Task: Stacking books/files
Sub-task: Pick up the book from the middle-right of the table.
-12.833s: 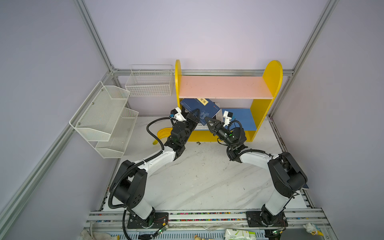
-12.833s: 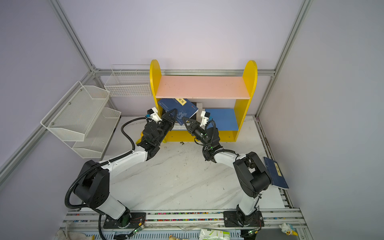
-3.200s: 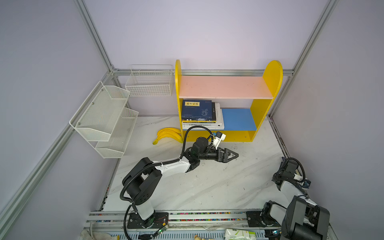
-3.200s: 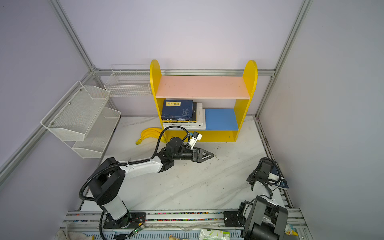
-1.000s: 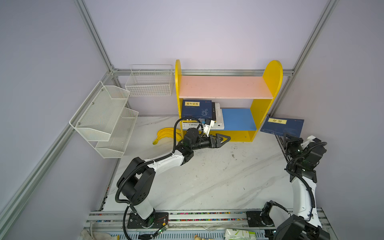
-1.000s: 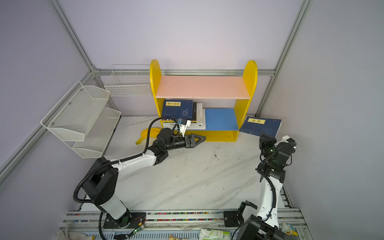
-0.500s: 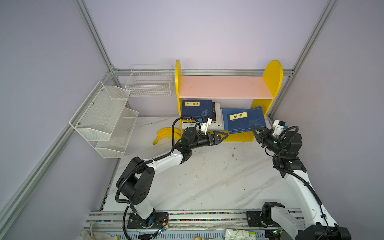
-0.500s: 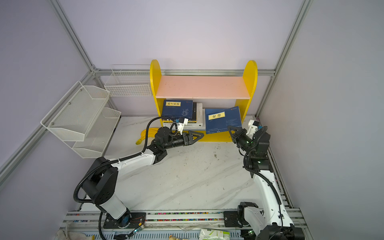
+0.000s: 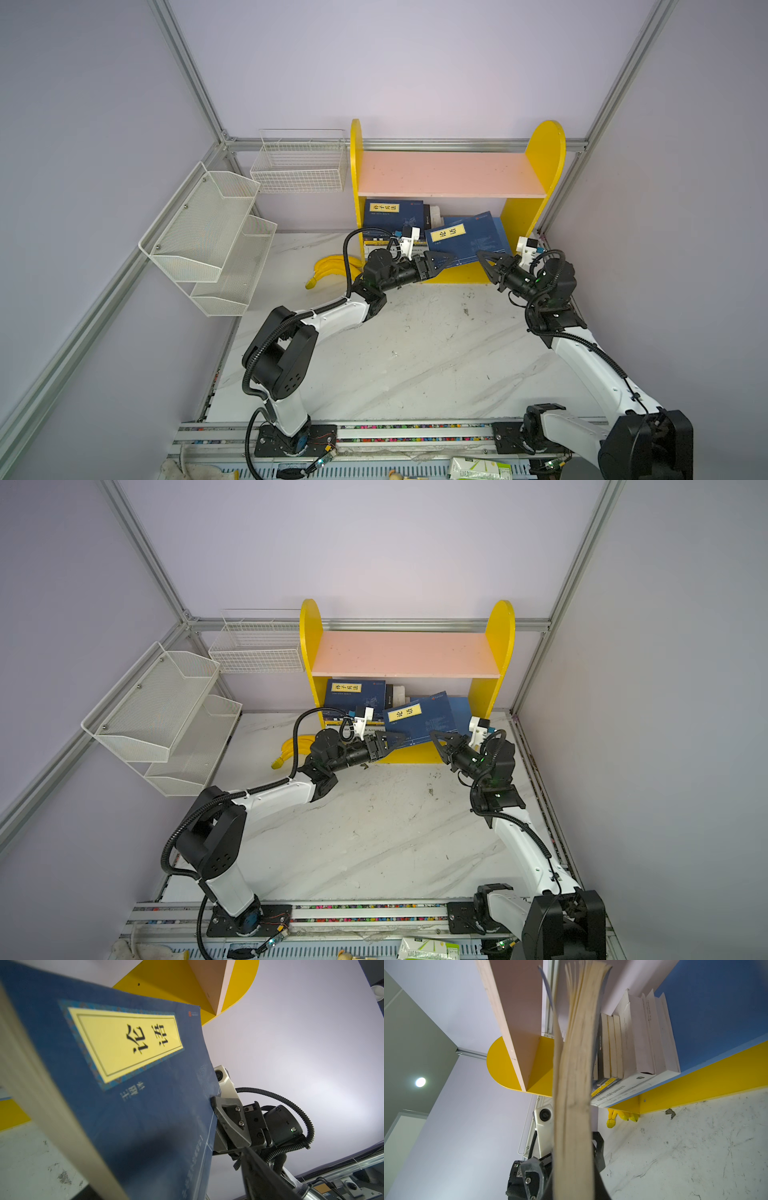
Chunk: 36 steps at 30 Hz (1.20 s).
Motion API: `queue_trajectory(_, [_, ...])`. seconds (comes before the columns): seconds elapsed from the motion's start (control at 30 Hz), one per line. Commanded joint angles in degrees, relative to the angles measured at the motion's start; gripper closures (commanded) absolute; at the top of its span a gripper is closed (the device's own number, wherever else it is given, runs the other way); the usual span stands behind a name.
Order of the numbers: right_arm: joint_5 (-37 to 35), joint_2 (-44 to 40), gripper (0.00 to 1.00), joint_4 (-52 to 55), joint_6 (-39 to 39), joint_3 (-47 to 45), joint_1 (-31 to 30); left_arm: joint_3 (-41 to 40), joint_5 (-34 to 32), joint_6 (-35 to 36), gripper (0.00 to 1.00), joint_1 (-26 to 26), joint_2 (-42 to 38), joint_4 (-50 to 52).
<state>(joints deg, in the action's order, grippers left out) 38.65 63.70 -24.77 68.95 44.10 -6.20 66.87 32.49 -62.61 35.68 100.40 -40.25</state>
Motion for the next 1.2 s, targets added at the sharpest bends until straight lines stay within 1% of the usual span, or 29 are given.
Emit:
queue_trajectory(0.0, [1.2,-1.2,0.98,-6.7,2.0,-0.7,-0.4,5.8,-1.6,-0.1,0.35,-0.4,-0.9,-3.7])
queue_trajectory(0.13, [1.3,-1.5,0.98,-8.6,2.9,-2.3,-0.5,6.7,-2.9,0.0,0.46,-0.5,-0.4,-3.4])
queue_trajectory(0.23, [1.0,-1.5,0.98,-12.2,4.1,-4.6,-0.7,6.6,-4.4,-0.6,0.56,-0.6,-0.3,-3.3])
queue_trajectory(0.33, [2.2,-0.8,0.98,-17.0,5.6,-6.7,-0.8,6.7,-5.6,-1.1,0.67,-0.7,-0.4,-2.9])
queue_trajectory(0.4, [2.7,-0.5,0.97,-18.4,5.5,-7.6,-0.9,7.0,-5.6,-1.3,0.75,-0.8,-0.4,-2.7])
queue_trajectory(0.47, [3.0,-0.4,0.95,-18.8,4.6,-7.8,-0.9,7.4,-5.4,-1.4,0.80,-0.9,-0.6,-2.4])
queue_trajectory(0.53, [3.4,-0.3,0.88,-18.6,3.6,-7.7,-0.9,7.8,-5.0,-1.4,0.83,-1.0,-0.9,-1.6])
queue_trajectory(0.63, [3.7,-0.3,0.61,-17.0,0.8,-7.4,-0.9,8.4,-3.7,-1.8,0.88,-1.7,-1.4,-0.8])
queue_trajectory(0.7, [3.8,0.2,0.46,-14.1,-3.5,-6.4,-0.9,8.7,-2.6,-2.5,0.92,-2.6,-1.9,-0.6])
queue_trajectory(0.73, [4.2,0.9,0.42,-12.9,-5.9,-5.9,-1.0,9.0,-2.0,-2.6,0.93,-3.0,-2.2,-0.1])
queue_trajectory(0.83, [6.3,4.7,0.38,-12.0,-9.7,-4.7,-0.8,10.5,0.1,-2.1,0.94,-4.4,-2.7,3.7])
queue_trajectory(0.93, [8.0,8.0,0.37,-13.7,-11.0,-3.7,-0.8,11.0,2.0,-1.8,0.95,-5.5,-3.3,6.0])
queue_trajectory(1.17, [8.2,9.5,0.37,-16.3,-12.8,-1.5,-0.7,11.8,4.9,1.2,0.95,-7.8,-5.5,12.1])
